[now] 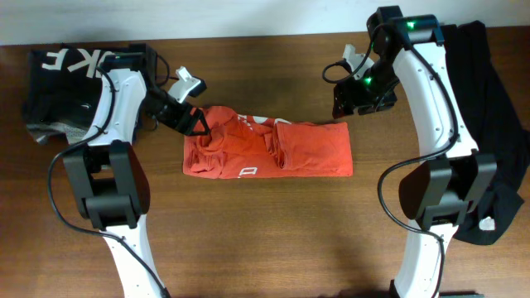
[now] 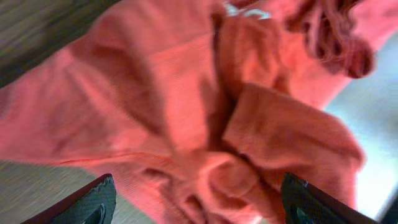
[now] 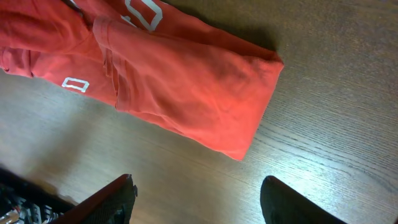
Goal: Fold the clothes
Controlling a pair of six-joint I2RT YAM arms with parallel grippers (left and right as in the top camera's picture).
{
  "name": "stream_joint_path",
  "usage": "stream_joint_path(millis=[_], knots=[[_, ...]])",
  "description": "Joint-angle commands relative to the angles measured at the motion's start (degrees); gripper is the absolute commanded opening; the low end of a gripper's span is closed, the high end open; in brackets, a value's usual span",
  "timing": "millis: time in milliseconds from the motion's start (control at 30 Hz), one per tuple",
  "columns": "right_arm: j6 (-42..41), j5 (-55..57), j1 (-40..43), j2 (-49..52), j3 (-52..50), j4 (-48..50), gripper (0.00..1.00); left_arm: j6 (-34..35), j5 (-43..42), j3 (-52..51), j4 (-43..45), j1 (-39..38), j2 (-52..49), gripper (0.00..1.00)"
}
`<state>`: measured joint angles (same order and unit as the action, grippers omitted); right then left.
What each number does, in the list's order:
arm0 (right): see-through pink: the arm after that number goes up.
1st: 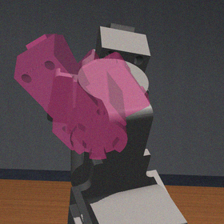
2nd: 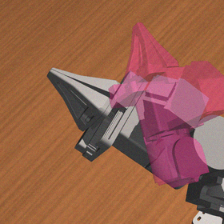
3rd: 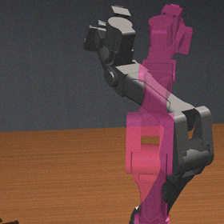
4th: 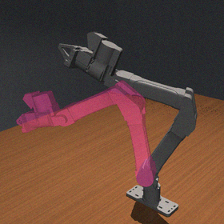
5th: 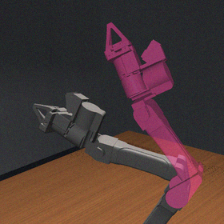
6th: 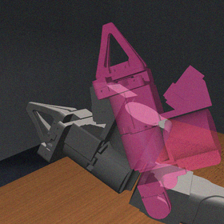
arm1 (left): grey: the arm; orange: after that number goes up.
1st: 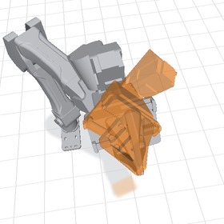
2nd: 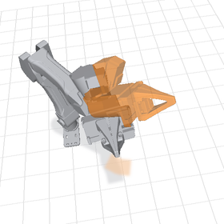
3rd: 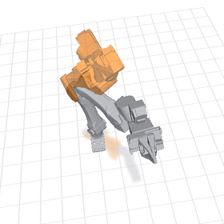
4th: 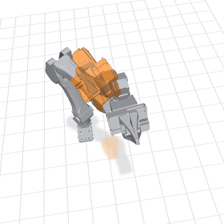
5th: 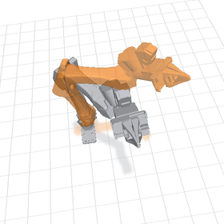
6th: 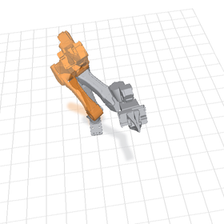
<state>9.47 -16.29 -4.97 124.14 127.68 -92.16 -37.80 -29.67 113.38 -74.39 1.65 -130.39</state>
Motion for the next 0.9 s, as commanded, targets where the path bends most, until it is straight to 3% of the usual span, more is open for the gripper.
stream_joint_path(millis=[0, 133, 167, 233, 300, 400, 667, 867], knots=[[0.8, 0.5, -0.2, -1.0, 1.0, 0.0, 0.69, -2.4, -7.9, 0.0, -1.5, 0.1, 0.7, 0.84], [0.8, 0.5, -0.2, -1.0, 1.0, 0.0, 0.65, -1.7, -9.5, 1.0, -4.6, 0.1, 0.7, 0.83], [0.8, 0.5, -0.2, -1.0, 1.0, 0.0, 0.63, -1.5, -9.6, 1.1, -5.2, 0.1, 0.7, 0.76], [0.8, 0.5, -0.2, -1.0, 1.0, 0.1, 0.58, -1.4, -9.6, 1.1, -6.2, -0.2, 0.7, 0.51], [0.8, 0.5, -0.2, -1.0, 1.0, 0.3, 0.54, -1.2, -9.6, 1.1, -6.8, -0.9, 0.7, 0.19], [0.7, 0.5, -0.2, -1.0, 1.0, 0.6, 0.54, -1.0, -9.5, 1.1, -7.1, -2.4, 0.7, 0.03], [0.8, 0.5, -0.2, -1.0, 1.0, 0.6, 0.53, -0.1, -2.4, 1.0, -7.3, -8.9, 0.5, 0.01], [0.8, 0.5, -0.2, -1.0, 1.0, 0.7, 0.53, 13.6, 12.1, -0.1, -4.0, -11.6, -0.2, 0.01]])
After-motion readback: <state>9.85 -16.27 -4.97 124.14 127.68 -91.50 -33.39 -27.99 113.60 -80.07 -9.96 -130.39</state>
